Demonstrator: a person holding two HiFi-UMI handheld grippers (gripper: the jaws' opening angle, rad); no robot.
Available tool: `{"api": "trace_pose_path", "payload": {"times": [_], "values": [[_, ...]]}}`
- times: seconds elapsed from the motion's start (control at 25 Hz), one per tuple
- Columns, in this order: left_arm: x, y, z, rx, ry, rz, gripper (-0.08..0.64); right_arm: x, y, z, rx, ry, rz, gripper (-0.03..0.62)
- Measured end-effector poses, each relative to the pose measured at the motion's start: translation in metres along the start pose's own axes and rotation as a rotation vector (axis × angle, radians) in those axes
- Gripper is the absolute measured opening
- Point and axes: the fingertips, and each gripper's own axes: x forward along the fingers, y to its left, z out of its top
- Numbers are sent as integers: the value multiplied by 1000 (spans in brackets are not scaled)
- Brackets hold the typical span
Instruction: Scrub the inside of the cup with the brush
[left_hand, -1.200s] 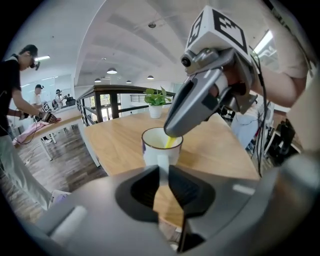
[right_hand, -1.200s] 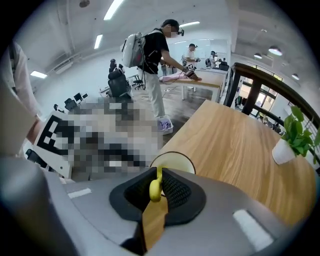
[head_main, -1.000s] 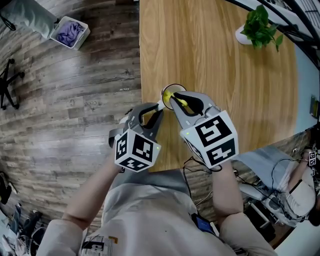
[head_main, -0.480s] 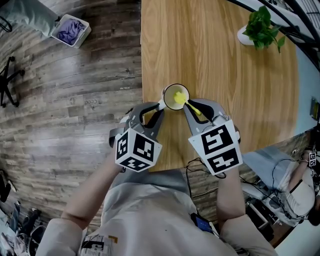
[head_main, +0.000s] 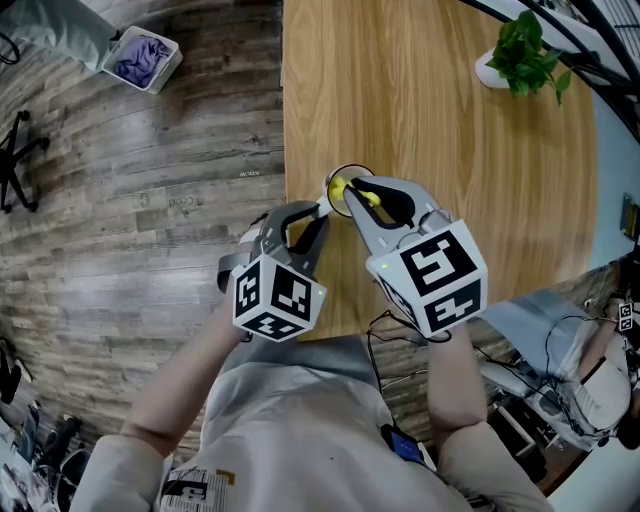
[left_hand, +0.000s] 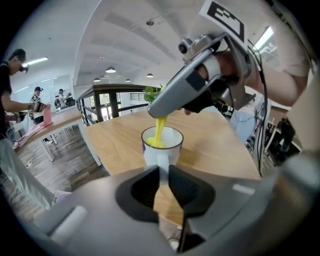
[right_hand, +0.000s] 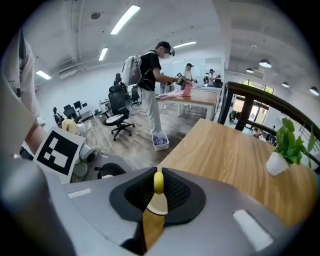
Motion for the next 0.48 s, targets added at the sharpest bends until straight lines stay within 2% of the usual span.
{"api": "trace_pose_path", "payload": {"times": [0.12,0.2,0.4,0.48], "values": [[-1,0,0,5,1,0,52,-5,-20,0,-42,19,-73,33],[-1,0,1,5,2,0,52,-9,-25,-6,-72,53,-93,34],[2,0,1,1,17,8,52,-25,-13,-40,-173,251,-137,32],[3,0,1,2,22,10,52,-31,-4,-48,-179,291,-126,33]]}}
